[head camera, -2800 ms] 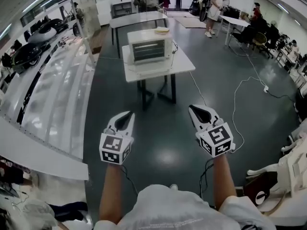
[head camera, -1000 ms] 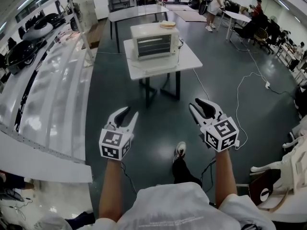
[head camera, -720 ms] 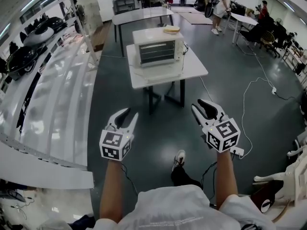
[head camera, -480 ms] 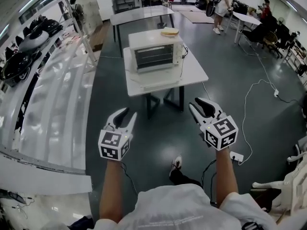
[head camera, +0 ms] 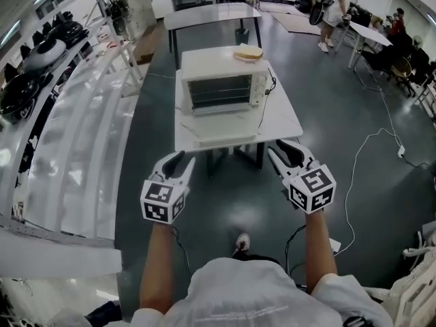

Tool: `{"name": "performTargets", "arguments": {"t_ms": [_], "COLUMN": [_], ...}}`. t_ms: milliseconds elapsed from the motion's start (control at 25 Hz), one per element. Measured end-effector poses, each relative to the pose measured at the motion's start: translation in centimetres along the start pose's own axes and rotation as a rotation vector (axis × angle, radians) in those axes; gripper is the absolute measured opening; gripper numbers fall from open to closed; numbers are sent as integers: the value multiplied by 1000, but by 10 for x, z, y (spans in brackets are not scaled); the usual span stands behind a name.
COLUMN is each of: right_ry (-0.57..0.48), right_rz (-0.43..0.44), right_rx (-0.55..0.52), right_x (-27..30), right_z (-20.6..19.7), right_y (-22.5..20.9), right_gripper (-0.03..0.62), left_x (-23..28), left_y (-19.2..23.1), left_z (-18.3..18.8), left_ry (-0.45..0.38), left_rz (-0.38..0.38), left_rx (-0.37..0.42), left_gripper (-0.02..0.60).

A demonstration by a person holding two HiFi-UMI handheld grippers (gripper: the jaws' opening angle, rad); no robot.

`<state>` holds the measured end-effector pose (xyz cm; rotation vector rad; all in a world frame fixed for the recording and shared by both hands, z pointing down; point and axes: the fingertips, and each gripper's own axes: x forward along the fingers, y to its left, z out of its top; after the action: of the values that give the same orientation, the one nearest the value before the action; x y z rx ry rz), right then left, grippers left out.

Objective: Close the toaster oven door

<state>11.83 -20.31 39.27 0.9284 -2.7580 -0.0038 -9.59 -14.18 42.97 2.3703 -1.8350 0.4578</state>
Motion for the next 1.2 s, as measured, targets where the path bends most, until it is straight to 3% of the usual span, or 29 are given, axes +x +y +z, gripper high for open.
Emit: {"name": "performTargets", "arguments": {"t_ms": [240, 600, 880, 1080, 1200], "right_ry": [22, 78, 166, 228, 257], "right_rz": [24, 58, 14, -40, -78], "right_rx": [28, 68, 144, 182, 218], "right_x": [41, 99, 137, 162, 172], "right_z": [-11, -31, -63, -87, -102], "right_y": [-48, -76, -75, -71, -68], "right_gripper": [110, 110, 110, 110, 110], "left_x": [61, 113, 151, 184, 199], "left_y": [15, 45, 91, 103, 108], "left_z": [0, -28, -85, -144, -181], "left_ry": [39, 120, 186, 294, 358], "left_rz": [10, 16, -12, -100, -96], "left_rx": [-18, -77, -176, -226, -243], "left_gripper": [123, 123, 123, 123, 123]}}
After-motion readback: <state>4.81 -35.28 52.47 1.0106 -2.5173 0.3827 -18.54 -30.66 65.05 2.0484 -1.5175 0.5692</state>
